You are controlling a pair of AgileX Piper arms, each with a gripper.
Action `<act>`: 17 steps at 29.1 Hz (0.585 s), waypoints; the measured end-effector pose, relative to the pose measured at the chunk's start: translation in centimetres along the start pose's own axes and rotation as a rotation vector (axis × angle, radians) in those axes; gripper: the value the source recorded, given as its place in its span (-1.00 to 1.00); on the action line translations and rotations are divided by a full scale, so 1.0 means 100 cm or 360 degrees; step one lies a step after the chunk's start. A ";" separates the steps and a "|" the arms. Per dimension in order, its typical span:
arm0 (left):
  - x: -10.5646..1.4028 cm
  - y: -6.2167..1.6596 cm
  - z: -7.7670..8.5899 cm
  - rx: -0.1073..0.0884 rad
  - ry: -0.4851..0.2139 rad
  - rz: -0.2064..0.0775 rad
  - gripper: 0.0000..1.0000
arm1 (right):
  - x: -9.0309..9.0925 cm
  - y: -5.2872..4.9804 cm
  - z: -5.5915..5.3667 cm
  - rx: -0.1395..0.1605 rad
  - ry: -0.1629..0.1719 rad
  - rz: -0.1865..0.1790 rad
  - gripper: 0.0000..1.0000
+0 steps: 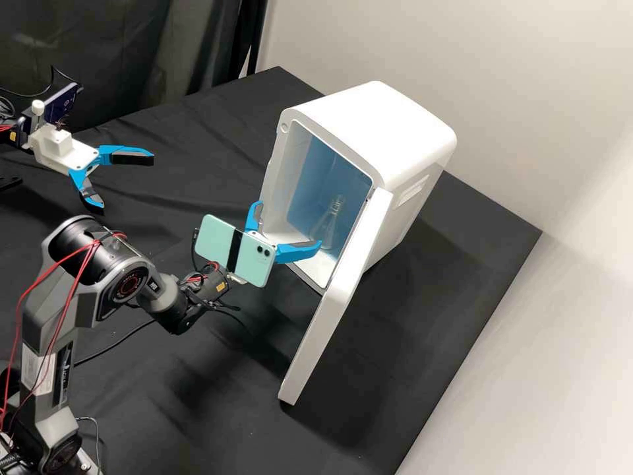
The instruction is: Place the flask in the incubator
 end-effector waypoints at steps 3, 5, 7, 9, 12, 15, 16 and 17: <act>-0.004 0.0005 -0.013 -0.0056 0.0089 0.0005 1.00 | -0.008 -0.004 -0.003 -0.0032 0.0008 -0.0032 1.00; -0.003 0.0003 -0.016 -0.0120 0.0135 0.0017 1.00 | -0.013 -0.005 -0.002 -0.0035 0.0003 -0.0048 1.00; -0.003 -0.0002 -0.016 -0.0141 0.0135 0.0015 1.00 | -0.015 -0.004 -0.003 -0.0039 0.0017 -0.0060 1.00; -0.003 -0.0002 -0.016 -0.0140 0.0132 0.0014 1.00 | -0.019 -0.002 -0.001 -0.0030 0.0021 -0.0074 1.00; -0.003 -0.0002 -0.016 -0.0140 0.0132 0.0014 1.00 | -0.024 0.001 -0.001 -0.0038 0.0033 -0.0083 1.00; -0.003 -0.0002 -0.016 -0.0140 0.0132 0.0014 1.00 | -0.029 0.004 -0.001 -0.0006 0.0039 -0.0086 1.00; -0.003 -0.0002 -0.016 -0.0140 0.0132 0.0014 1.00 | -0.031 0.005 -0.002 0.0013 0.0044 -0.0085 1.00; -0.003 -0.0002 -0.016 -0.0140 0.0132 0.0014 1.00 | -0.033 0.006 -0.002 0.0026 0.0047 -0.0084 1.00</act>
